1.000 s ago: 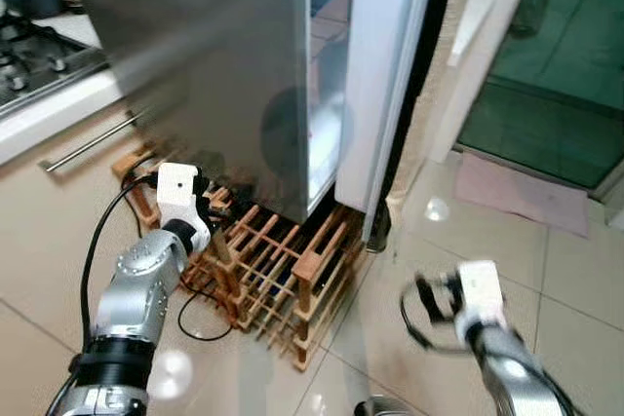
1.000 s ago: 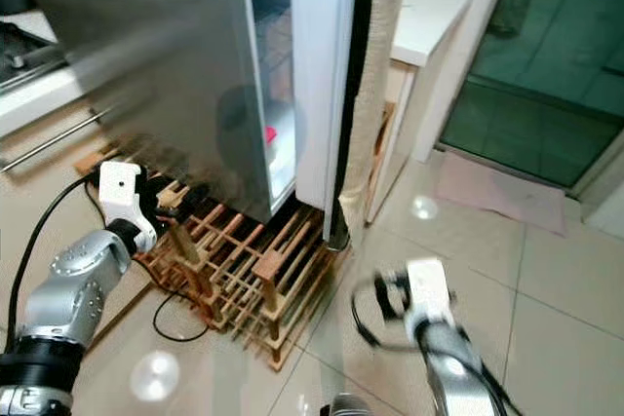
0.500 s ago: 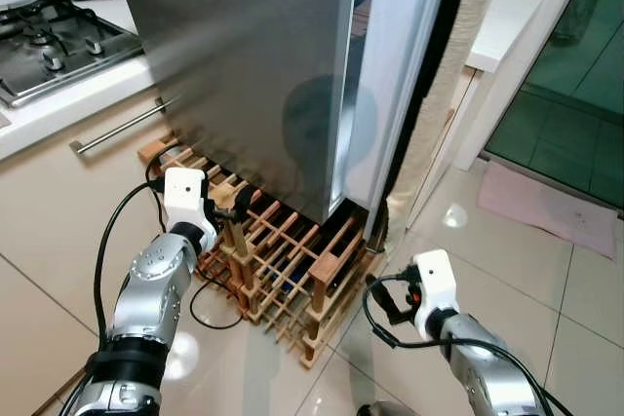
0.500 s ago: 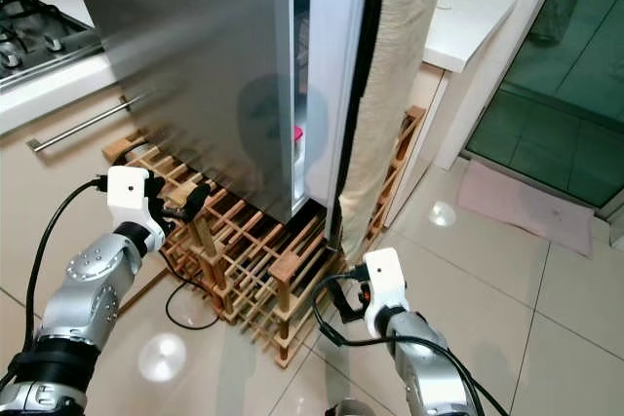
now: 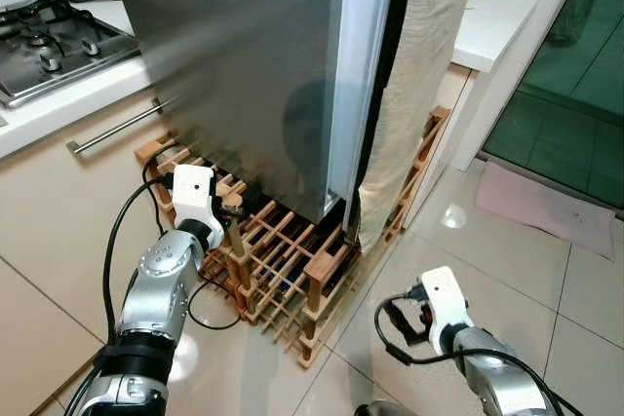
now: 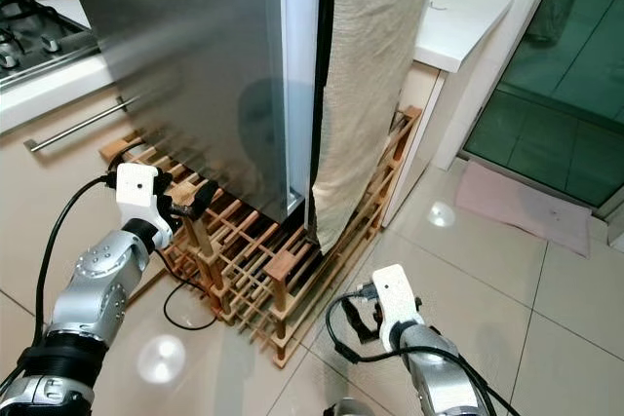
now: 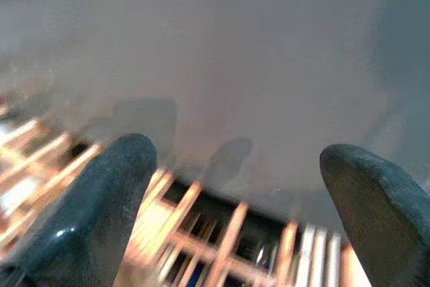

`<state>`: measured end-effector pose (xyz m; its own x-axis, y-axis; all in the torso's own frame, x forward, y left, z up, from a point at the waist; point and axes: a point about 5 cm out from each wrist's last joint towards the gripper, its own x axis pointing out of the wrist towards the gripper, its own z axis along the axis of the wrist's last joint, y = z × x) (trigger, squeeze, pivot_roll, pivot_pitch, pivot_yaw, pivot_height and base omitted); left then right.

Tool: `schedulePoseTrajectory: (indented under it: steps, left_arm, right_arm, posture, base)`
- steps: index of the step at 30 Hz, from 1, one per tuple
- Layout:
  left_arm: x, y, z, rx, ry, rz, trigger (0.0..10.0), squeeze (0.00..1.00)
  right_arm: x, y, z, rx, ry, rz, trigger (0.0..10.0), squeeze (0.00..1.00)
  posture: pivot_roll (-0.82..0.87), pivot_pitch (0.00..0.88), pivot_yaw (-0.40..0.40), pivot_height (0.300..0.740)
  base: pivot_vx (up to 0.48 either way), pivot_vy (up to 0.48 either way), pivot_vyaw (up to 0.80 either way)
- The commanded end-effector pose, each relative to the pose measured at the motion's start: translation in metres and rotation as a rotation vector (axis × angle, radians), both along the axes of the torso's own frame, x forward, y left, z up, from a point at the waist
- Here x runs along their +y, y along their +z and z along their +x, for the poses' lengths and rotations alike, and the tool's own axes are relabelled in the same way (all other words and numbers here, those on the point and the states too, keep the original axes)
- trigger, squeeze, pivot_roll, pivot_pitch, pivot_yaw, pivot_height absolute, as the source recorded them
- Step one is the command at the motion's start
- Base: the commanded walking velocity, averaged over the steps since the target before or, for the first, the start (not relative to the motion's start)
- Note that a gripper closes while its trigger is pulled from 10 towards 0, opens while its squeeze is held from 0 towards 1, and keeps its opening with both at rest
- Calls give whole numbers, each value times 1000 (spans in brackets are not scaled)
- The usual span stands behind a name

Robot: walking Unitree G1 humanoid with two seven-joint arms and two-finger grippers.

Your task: Restocking fridge

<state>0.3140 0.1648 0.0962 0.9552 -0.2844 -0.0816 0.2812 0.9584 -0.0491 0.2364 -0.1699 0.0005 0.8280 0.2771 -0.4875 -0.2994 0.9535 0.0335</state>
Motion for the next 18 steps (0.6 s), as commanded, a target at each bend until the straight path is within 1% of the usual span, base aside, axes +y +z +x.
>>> schedulePoseTrajectory:
  steps: [1,2,3,4,6,7,10,12,13,14,16,17,18]
  left_arm:
    - [-26,31,-1,-127,-136,-31,10000,0]
    - [-26,31,-1,-127,-136,-31,10000,0]
    - [-43,46,-5,-167,-252,-34,10000,0]
    - [-49,50,-7,-171,-300,-25,10000,0]
    - [-56,57,-10,-175,-377,-25,10000,0]
    - [-57,59,-11,-178,-399,-25,10000,0]
    - [-67,71,-14,-205,-487,-23,10000,0]
    - [-71,79,-15,-225,-521,-24,10000,0]
    - [-72,82,-14,-232,-528,-30,10000,0]
    - [-72,82,-14,-232,-528,-30,10000,0]
    - [-73,91,-15,-244,-551,-38,10000,0]
    - [-74,96,-14,-247,-572,-36,10000,0]
    - [-74,96,-14,-247,-572,-36,10000,0]
  right_arm:
    - [-3,18,11,-95,-53,5,10000,0]
    - [-3,18,11,-95,-53,5,10000,0]
    - [-4,20,10,-101,-59,-3,10000,0]
    - [-5,21,9,-102,-61,-12,10000,0]
    - [-4,22,6,-97,-53,-22,10000,0]
    - [-4,22,5,-93,-49,-26,10000,0]
    - [-3,14,-6,-45,-19,-39,10000,0]
    - [-6,4,-15,6,-16,-61,10000,0]
    - [-9,-4,-20,43,-22,-81,10000,0]
    - [-9,-4,-20,43,-22,-81,10000,0]
    - [-23,-31,-37,153,-53,-156,10000,0]
    - [-36,-48,-53,237,-83,-196,10000,0]
    - [-36,-48,-53,237,-83,-196,10000,0]
  posture:
    - [-93,0,-1,740]
    - [-93,0,-1,740]
    - [-94,0,-1,740]
    - [-96,0,0,740]
    - [-100,0,0,740]
    - [-100,0,0,740]
    - [-104,0,5,740]
    - [-105,0,6,740]
    - [-106,0,6,740]
    - [-106,0,6,740]
    - [-110,0,9,740]
    - [-113,0,12,740]
    - [-113,0,12,740]
  base:
    - [0,0,0]
    - [0,0,0]
    - [0,0,0]
    - [0,0,0]
    - [0,0,0]
    - [0,0,0]
    - [0,0,0]
    - [0,0,0]
    - [0,0,0]
    - [0,0,0]
    - [0,0,0]
    - [0,0,0]
    - [0,0,0]
